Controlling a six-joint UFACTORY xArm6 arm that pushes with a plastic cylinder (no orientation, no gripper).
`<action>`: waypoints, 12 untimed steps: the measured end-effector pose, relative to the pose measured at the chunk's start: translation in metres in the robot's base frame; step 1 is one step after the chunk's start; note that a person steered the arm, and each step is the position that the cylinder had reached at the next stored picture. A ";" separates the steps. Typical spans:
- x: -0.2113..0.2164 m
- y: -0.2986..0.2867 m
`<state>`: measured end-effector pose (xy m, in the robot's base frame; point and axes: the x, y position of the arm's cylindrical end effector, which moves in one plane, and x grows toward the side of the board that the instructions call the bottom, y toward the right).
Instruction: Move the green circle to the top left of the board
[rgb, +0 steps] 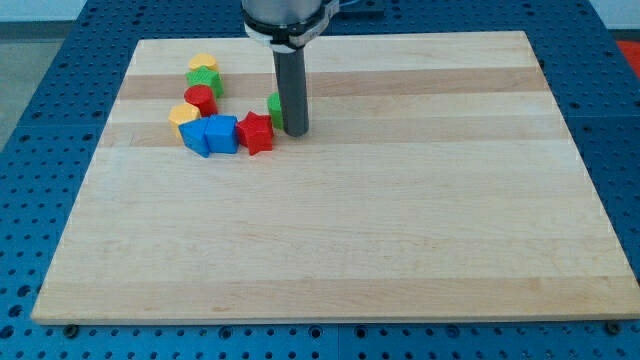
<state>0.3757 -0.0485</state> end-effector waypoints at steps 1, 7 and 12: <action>-0.011 0.000; -0.061 -0.042; -0.119 -0.070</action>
<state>0.2571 -0.1180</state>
